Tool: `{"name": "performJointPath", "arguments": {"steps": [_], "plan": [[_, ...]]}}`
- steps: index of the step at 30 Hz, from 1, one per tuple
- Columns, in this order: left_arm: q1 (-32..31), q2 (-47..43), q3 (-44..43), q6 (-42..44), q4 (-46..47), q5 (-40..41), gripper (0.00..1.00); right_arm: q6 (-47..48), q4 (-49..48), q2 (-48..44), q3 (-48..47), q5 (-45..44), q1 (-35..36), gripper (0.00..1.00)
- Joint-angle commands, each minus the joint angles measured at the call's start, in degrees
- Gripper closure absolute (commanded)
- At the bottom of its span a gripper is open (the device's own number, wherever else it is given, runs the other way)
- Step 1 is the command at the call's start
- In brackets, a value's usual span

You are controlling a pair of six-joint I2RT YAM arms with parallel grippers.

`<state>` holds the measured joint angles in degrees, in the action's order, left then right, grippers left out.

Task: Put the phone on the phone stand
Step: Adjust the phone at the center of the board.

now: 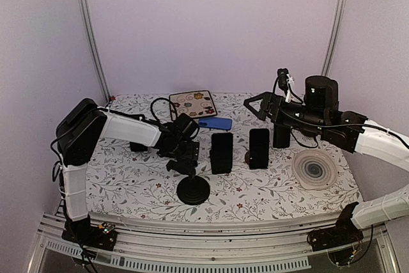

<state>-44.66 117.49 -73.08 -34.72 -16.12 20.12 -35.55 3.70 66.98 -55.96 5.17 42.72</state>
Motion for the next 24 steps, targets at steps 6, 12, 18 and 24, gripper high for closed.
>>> {"name": "performJointPath", "arguments": {"steps": [6, 12, 18, 24], "plan": [[3.4, -1.3, 2.1, 4.9, -0.5, -7.1, 0.12, 4.5, -2.3, 3.3, -0.5, -1.4, -0.1, 0.04], [3.9, 1.0, -0.4, 3.6, -2.2, -8.2, 0.14, 10.1, 2.4, 10.0, -9.6, -1.3, -0.1, 0.03], [3.8, -1.4, 2.5, 1.1, -0.3, -5.8, 0.03, 8.2, 1.4, 6.4, -6.7, 3.8, -0.1, 0.03], [3.1, -3.7, 6.3, -0.2, 0.4, -4.6, 0.03, 3.5, -0.9, 0.3, 1.4, 4.5, 0.0, 0.04]]}}
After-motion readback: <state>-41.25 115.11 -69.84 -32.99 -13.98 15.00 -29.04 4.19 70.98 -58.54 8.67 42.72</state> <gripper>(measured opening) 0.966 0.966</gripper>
